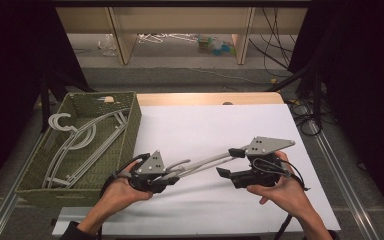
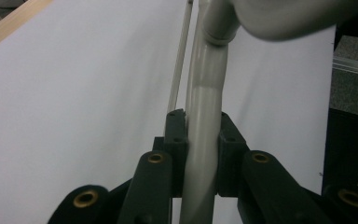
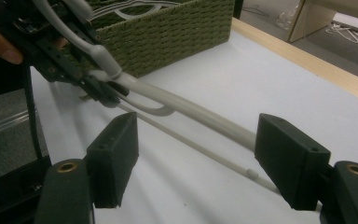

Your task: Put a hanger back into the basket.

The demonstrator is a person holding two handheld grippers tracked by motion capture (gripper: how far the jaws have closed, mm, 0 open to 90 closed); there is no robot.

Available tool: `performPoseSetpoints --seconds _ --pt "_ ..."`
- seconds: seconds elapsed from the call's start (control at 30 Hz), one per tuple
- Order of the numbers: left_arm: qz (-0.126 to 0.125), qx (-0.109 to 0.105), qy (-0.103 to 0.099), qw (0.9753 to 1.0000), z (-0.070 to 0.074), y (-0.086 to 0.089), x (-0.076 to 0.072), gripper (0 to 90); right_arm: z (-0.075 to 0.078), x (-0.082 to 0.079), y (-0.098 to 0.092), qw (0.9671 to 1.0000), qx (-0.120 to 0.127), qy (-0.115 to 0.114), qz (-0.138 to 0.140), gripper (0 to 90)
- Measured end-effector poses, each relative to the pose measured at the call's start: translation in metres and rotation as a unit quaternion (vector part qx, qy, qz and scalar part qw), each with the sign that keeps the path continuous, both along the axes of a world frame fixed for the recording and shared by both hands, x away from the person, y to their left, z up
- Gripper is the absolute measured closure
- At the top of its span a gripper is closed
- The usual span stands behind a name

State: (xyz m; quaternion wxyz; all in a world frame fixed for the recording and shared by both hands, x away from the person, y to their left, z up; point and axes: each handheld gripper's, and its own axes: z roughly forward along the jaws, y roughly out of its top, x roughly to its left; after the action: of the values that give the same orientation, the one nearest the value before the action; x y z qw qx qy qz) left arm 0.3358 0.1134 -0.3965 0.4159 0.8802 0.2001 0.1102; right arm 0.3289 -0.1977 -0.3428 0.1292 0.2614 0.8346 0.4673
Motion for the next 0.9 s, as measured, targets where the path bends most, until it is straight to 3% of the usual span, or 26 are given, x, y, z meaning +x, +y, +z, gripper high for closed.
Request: performPoseSetpoints --seconds 0.03,0.17,0.23,0.37,0.47,0.6,0.9 --pt "-0.003 0.010 -0.001 0.9999 0.000 -0.001 0.004 78.6 0.000 0.000 -0.001 1.0000 0.001 -0.002 -0.001 31.4" --pt "0.008 0.005 0.023 0.9997 -0.002 -0.008 0.015 78.9 -0.001 -0.001 -0.002 1.0000 0.004 0.002 -0.002 31.4" --pt "0.006 0.015 0.028 0.9995 -0.002 -0.009 0.019 78.9 -0.002 -0.003 -0.002 1.0000 0.006 0.001 -0.004 31.4" --pt "0.013 -0.009 0.046 0.9988 0.004 -0.007 0.023 78.9 -0.005 -0.006 -0.004 1.0000 0.006 0.003 0.004 31.4" --pt "0.021 -0.002 0.046 0.9987 0.010 -0.005 0.022 78.9 -0.009 -0.009 -0.005 0.9999 0.006 0.010 0.006 31.4" --pt "0.023 -0.013 0.049 0.9984 0.017 0.001 0.020 78.9 -0.017 -0.013 -0.004 0.9998 0.005 0.018 0.005 31.4" --pt "0.036 -0.010 0.066 0.9972 0.032 0.022 0.010 78.9 -0.033 -0.016 0.001 0.9993 -0.008 0.033 0.017 31.4"
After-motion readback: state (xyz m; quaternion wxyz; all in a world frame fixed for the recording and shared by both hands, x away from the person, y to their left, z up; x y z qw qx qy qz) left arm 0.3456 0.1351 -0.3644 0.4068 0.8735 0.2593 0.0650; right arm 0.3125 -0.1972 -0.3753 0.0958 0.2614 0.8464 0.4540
